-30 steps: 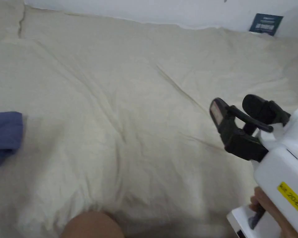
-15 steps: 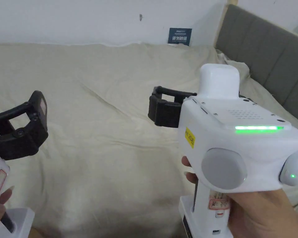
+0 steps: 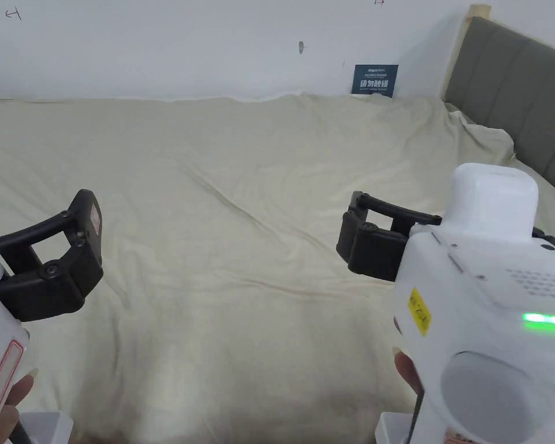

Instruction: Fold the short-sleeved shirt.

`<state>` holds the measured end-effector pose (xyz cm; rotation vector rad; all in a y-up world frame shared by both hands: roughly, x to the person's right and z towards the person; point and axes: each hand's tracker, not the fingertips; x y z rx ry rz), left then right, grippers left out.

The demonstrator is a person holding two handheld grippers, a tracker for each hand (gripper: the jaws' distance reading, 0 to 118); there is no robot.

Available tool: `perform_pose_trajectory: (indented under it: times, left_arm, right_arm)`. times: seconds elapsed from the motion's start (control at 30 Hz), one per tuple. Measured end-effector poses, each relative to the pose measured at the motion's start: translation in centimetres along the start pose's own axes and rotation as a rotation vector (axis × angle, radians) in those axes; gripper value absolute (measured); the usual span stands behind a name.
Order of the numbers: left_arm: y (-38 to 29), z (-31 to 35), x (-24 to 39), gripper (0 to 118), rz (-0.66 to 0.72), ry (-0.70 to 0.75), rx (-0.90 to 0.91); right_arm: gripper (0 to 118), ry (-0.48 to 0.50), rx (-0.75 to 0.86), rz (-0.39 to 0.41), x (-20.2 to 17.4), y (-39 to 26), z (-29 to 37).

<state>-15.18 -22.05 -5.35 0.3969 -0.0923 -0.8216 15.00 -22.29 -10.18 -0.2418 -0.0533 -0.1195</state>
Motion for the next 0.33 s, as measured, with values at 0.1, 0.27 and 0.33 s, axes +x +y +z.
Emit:
perform_pose_trajectory:
  times: [0.1,0.27,0.33]
  left_arm:
    - [-0.5,-0.3,-0.2,118,0.009,0.011,-0.005]
    - [-0.4,-0.8,-0.2,118,0.014,0.026,-0.011]
    - [-0.5,-0.8,-0.1,118,0.02,0.027,-0.002]
  right_arm:
    - [118,0.252,-0.165,-0.176,1.9,1.5,0.0]
    - [118,0.607,-0.229,-0.38,4.2,0.8,-1.4]
    - [118,0.523,-0.184,-0.344,3.8,0.8,-1.6]
